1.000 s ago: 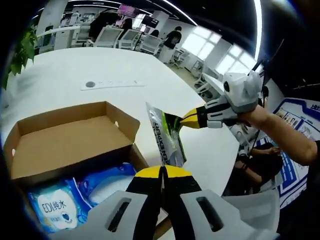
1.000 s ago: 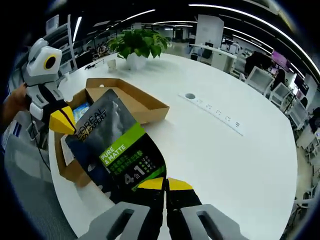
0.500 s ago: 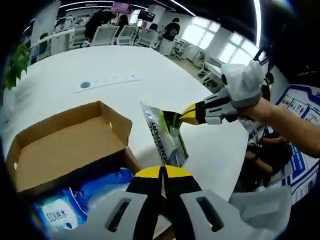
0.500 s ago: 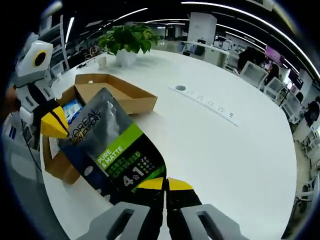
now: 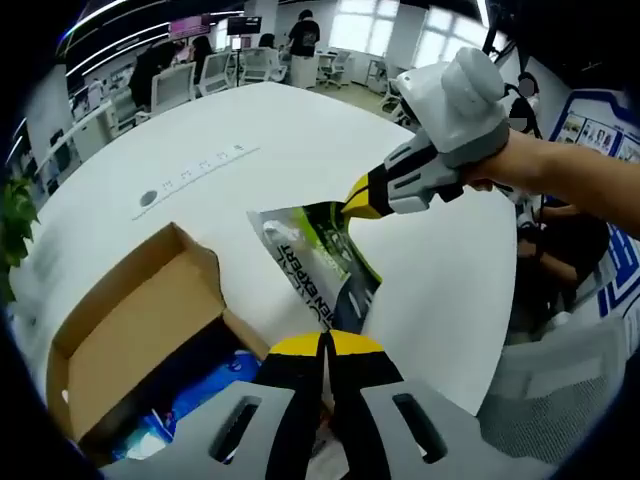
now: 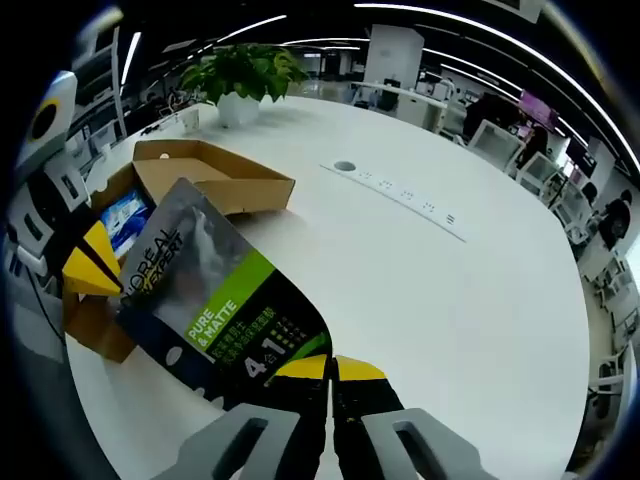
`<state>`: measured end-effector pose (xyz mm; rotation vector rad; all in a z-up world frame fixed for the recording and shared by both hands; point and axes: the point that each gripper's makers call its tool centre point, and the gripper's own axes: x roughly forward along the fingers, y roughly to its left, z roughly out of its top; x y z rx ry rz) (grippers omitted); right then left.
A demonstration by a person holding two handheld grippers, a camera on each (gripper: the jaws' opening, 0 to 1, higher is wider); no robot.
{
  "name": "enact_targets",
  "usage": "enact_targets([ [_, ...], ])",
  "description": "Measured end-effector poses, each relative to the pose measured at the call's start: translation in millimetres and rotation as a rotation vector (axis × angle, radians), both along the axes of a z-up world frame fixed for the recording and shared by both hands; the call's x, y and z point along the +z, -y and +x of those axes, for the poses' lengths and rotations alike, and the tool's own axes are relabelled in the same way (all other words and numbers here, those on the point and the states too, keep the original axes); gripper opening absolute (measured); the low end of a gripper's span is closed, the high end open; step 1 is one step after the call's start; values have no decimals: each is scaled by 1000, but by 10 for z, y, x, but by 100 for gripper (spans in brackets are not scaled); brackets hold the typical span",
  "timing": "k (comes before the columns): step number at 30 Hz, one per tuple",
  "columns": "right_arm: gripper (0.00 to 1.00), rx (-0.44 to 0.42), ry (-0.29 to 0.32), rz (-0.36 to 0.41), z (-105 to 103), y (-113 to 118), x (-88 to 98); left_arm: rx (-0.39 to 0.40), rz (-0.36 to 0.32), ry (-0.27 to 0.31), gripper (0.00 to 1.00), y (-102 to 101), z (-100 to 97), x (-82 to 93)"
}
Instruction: Operate the shoe box by opening the lid, removing the specified soft item, and placing it in the target area until the item is outside and the box remains undamaged.
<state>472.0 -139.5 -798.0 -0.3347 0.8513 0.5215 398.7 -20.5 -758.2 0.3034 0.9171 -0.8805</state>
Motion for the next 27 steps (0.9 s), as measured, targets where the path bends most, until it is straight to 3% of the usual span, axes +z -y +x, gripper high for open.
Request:
enact_targets([
  [7,0,-10,13,2,5,66,-62,-118,126,74,0,58,2,-98],
  [13,0,-26,17,11,8,119,-116,-169,174,101,0,125,-20,-166],
  [17,0,-30,22,23,7,135,-144,-242,253,152,0,134,-6,-228],
  [24,0,-54,26,41,45,181,-200,-279,297,166,0,181,15,-330],
  [27,0,-63,28,45,63,198,-220,-265,283,120,0,202,10,-403],
])
